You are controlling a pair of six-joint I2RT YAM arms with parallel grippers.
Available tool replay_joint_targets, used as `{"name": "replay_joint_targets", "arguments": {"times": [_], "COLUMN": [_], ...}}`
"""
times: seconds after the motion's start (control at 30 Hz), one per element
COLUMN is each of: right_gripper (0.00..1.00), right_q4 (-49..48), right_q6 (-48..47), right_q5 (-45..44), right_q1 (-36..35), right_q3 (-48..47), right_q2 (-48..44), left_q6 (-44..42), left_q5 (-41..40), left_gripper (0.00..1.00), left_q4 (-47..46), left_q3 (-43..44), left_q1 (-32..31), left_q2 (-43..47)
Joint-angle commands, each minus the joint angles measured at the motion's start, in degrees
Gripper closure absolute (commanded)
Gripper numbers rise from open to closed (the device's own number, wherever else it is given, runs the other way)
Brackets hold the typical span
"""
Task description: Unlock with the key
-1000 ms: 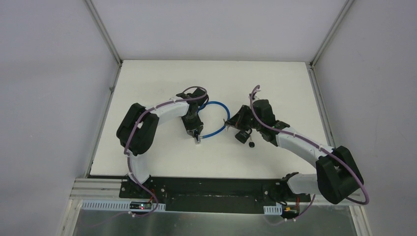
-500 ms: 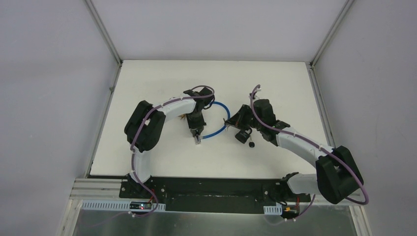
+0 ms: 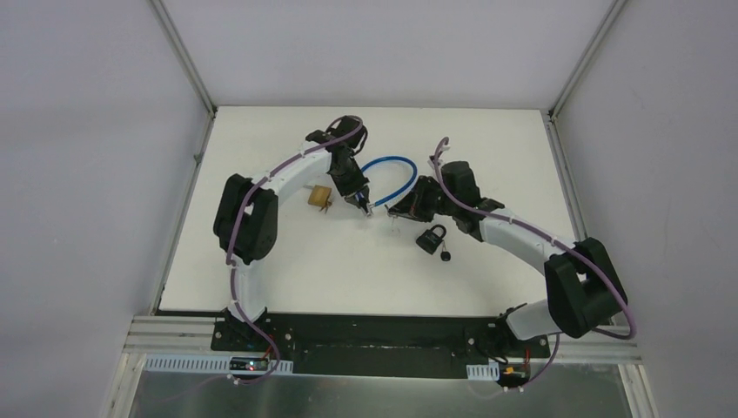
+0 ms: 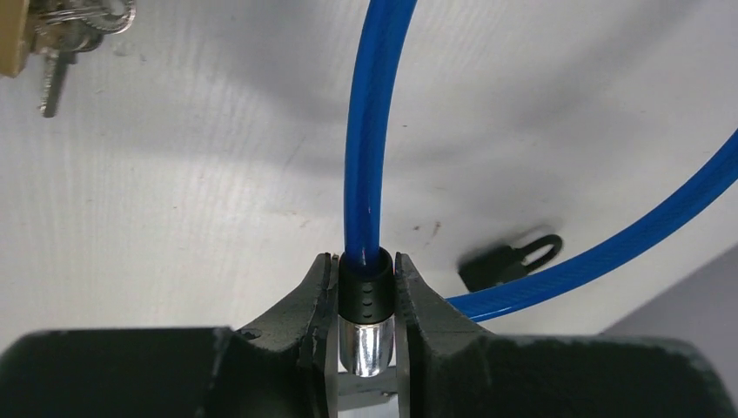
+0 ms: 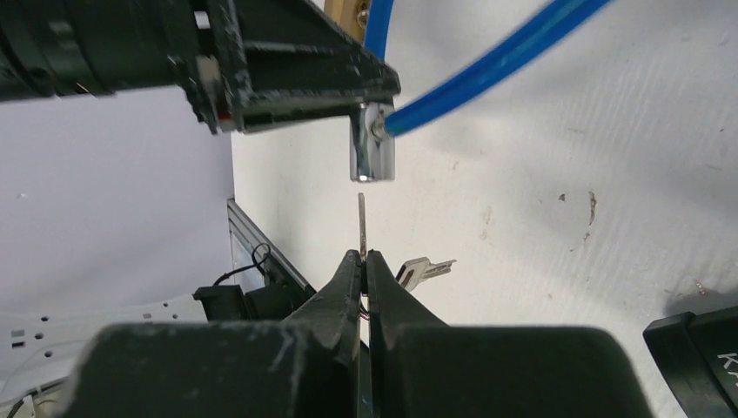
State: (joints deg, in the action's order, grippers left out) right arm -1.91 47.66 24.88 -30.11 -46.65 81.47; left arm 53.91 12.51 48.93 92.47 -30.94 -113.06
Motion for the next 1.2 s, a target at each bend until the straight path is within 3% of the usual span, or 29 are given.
{"name": "replay_joint_targets", "arguments": {"times": [0.0,0.4,1.17], "right_gripper": [1.00,1.00,1.00], "right_q4": [-1.76,-5.15,-5.72], "right_q6": [1.03,5.26,6.41], "right_q5": [6.71,7.54,5.09], "right_q1": [0.14,0.21,1.10], "right_q3": [-1.73,-2.50,-1.05], "right_q2": [2.54,7.68,7.03], "left_q6": [5.73,8.05,9.16], "left_q5": [10.35,13.40,13.69], "left_gripper": [1.00,1.00,1.00], "left_q4": [-5.05,-7.92,-10.87], "left_q3": [3.48,1.45,-1.84], "left_q1": [0.94,1.76,2.18], "left_q2": [-1.03,-0.16,2.30]}}
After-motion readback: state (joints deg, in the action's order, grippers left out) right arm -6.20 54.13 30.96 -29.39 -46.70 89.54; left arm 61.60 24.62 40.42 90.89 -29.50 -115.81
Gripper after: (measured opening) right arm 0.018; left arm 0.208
